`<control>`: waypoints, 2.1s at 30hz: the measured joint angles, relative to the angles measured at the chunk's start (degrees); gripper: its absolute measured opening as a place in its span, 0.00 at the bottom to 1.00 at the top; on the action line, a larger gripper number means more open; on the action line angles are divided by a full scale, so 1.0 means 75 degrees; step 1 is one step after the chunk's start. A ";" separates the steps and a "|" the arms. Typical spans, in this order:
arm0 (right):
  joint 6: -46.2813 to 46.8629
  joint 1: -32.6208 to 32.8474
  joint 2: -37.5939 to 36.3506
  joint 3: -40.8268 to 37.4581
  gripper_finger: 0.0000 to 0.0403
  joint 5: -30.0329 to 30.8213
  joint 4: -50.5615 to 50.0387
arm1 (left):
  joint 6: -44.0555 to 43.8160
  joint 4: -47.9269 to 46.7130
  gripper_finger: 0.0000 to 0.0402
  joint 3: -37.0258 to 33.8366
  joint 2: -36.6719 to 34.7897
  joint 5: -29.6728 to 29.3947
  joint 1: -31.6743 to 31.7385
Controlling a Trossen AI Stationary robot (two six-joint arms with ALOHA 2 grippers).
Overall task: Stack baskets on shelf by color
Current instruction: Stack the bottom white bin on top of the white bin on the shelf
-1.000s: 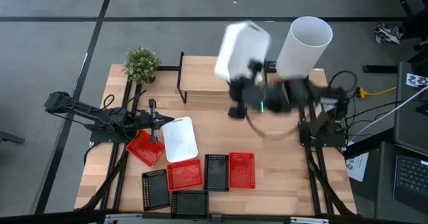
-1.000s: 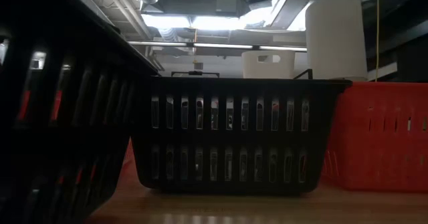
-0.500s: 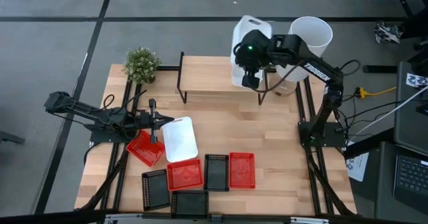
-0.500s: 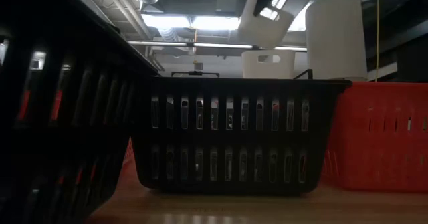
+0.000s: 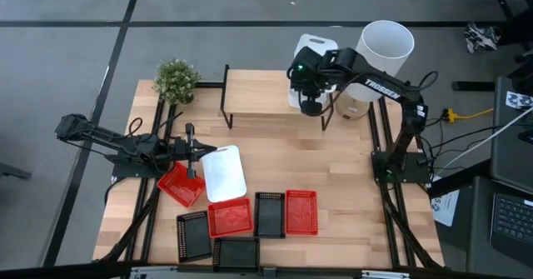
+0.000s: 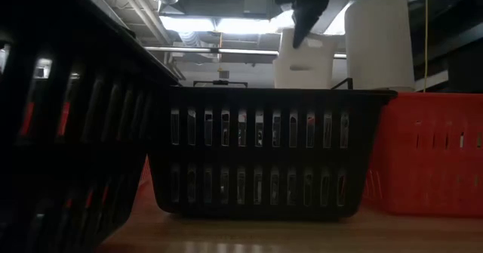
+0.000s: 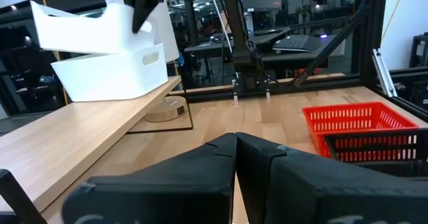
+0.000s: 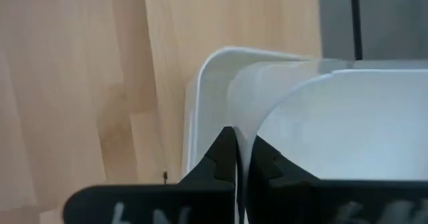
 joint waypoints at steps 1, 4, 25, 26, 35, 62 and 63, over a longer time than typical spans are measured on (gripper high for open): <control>0.0013 0.0000 -0.0002 -0.0084 0.00 0.0001 -0.0009 | 0.0000 0.0000 0.00 0.0000 0.0002 0.0000 0.0000; 0.0017 -0.0010 0.0003 -0.0221 0.00 0.0010 -0.0198 | 0.0003 0.0000 0.00 0.0000 0.0002 0.0000 0.0000; -0.0025 -0.0023 -0.0017 -0.0141 0.00 -0.0202 -0.0696 | 0.0012 0.0000 0.00 0.0000 0.0002 0.0000 0.0000; -0.0099 -0.0023 -0.0017 -0.0141 0.00 -0.0199 -0.0694 | 0.0012 0.0000 0.00 0.0000 0.0000 0.0000 0.0000; -0.0160 0.0007 -0.0015 -0.0048 0.00 0.0280 -0.0666 | 0.0014 0.0000 0.00 0.0000 0.0003 0.0000 0.0000; 0.0190 0.0225 -0.0009 0.0779 0.00 -0.0239 -0.1274 | 0.0003 0.0000 0.00 0.0000 0.0003 0.0000 0.0000; 0.0184 0.0216 -0.0009 0.0779 0.00 -0.0269 -0.1268 | 0.0003 0.0000 0.00 0.0000 0.0001 0.0000 0.0000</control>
